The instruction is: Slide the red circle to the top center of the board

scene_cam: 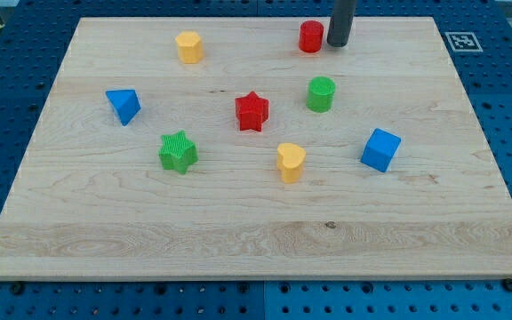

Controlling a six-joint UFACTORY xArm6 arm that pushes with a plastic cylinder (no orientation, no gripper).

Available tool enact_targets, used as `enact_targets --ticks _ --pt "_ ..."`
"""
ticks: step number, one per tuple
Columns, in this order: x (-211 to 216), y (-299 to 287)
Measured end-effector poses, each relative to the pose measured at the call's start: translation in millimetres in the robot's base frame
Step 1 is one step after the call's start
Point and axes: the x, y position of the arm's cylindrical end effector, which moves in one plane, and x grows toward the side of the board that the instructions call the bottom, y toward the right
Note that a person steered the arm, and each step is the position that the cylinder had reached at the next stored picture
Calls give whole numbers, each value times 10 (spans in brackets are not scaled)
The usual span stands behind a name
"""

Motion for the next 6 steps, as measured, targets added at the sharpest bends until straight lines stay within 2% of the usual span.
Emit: enact_targets --ticks 1,4,5,6 --pt "0 -75" --pt "-124 -807" --pt "-357 -692" --pt "-380 -667"
